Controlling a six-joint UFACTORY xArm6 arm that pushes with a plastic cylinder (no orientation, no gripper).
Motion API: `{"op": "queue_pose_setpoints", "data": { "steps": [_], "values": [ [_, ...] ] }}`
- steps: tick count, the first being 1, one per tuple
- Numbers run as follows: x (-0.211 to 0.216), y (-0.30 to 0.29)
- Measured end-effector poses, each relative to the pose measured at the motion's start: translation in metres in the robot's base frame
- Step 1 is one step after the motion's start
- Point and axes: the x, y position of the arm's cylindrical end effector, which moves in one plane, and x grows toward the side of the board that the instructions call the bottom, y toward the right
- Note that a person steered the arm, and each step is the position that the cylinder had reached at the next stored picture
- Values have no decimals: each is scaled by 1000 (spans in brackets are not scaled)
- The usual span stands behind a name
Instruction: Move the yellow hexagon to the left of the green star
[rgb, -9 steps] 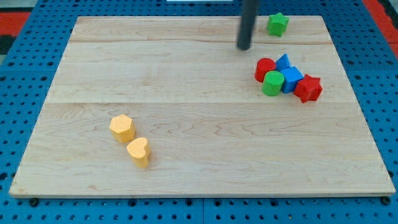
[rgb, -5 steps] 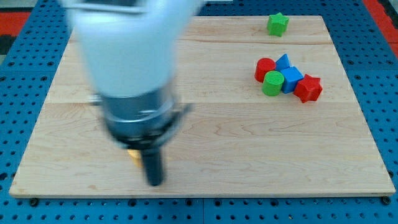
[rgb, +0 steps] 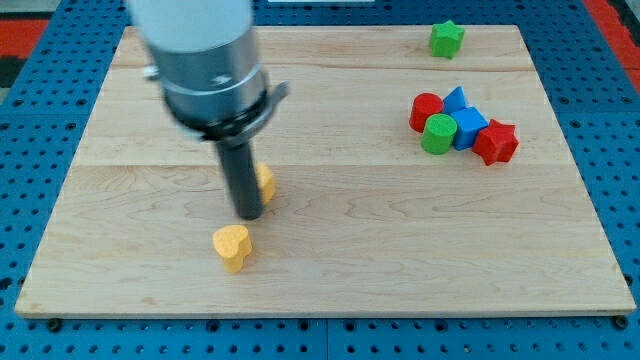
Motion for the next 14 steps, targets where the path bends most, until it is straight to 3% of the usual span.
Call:
{"op": "queue_pose_setpoints", "data": {
  "steps": [3, 4, 9, 11, 13, 14],
  "values": [
    [-139, -14],
    [-148, -54],
    [-171, -63],
    [-195, -41],
    [-161, -30],
    [-165, 48]
  ]
}}
